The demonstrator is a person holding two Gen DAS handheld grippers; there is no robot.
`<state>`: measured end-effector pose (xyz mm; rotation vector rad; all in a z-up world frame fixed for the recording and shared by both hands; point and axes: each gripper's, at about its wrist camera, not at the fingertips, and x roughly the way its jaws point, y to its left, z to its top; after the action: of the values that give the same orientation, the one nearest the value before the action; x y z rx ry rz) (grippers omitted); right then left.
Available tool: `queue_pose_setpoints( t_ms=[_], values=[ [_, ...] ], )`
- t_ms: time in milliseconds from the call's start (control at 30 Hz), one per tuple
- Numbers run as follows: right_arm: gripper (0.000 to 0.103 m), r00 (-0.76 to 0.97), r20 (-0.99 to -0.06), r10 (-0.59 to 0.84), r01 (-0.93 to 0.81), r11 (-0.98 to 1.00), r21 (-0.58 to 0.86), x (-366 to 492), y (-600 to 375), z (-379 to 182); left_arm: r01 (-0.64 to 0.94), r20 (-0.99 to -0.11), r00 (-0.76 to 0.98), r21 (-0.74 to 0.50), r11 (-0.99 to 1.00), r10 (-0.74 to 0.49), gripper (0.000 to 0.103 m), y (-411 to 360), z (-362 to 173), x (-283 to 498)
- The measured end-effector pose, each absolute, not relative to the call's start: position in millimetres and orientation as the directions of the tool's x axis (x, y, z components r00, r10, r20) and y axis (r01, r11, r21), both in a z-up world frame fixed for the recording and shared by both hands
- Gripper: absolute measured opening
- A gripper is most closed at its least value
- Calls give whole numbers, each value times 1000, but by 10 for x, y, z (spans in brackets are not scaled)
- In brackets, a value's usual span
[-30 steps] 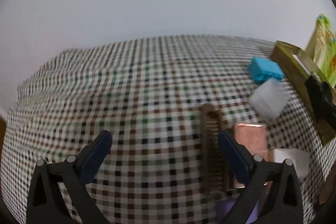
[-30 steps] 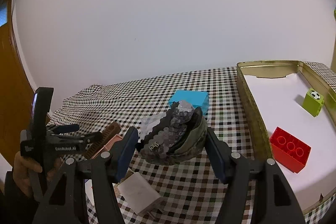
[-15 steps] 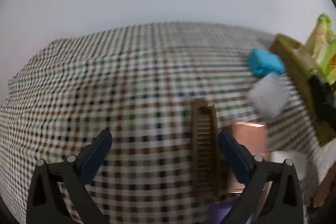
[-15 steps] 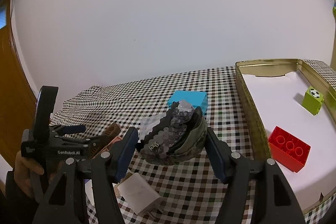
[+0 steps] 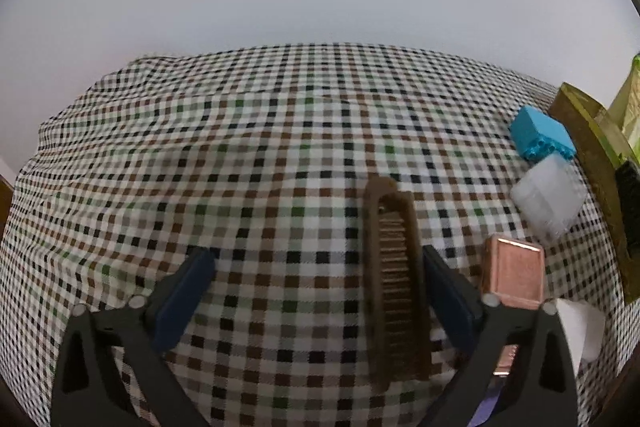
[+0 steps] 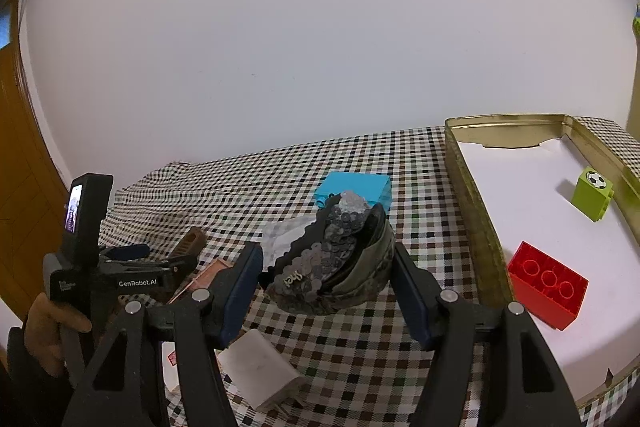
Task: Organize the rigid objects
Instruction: 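Grasp the sequined shoe with the right gripper while the left gripper grasps the brown comb, then carry the shoe and comb to the gold tin and release them inside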
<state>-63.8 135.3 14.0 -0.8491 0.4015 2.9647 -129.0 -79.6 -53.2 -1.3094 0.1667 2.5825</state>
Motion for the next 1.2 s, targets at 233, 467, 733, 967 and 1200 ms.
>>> queue_pose_setpoints(
  t_ms=[233, 467, 733, 967, 1200],
  values=[
    [66, -851, -525, -29, -106, -968, 227, -645, 1358, 129, -295, -777, -607, 26, -955, 167, 24, -749, -438, -1010],
    [66, -869, -494, -13, -112, -968, 223, -607, 1360, 183, -239, -706, -673, -74, -968, 220, 24, -918, -340, -838],
    [66, -923, -382, -41, -51, -972, 229, -438, 1385, 371, -244, -487, -832, -111, -963, 267, 23, -674, 112, -417],
    [66, -943, -331, -37, -45, -971, 237, -323, 1462, 438, -296, -437, -844, -105, -949, 312, 23, -283, 151, -368],
    [66, -961, -257, 102, -136, -984, 119, -94, 1665, 520, -340, -434, -839, -55, -939, 329, 23, 167, 142, -259]
  ],
)
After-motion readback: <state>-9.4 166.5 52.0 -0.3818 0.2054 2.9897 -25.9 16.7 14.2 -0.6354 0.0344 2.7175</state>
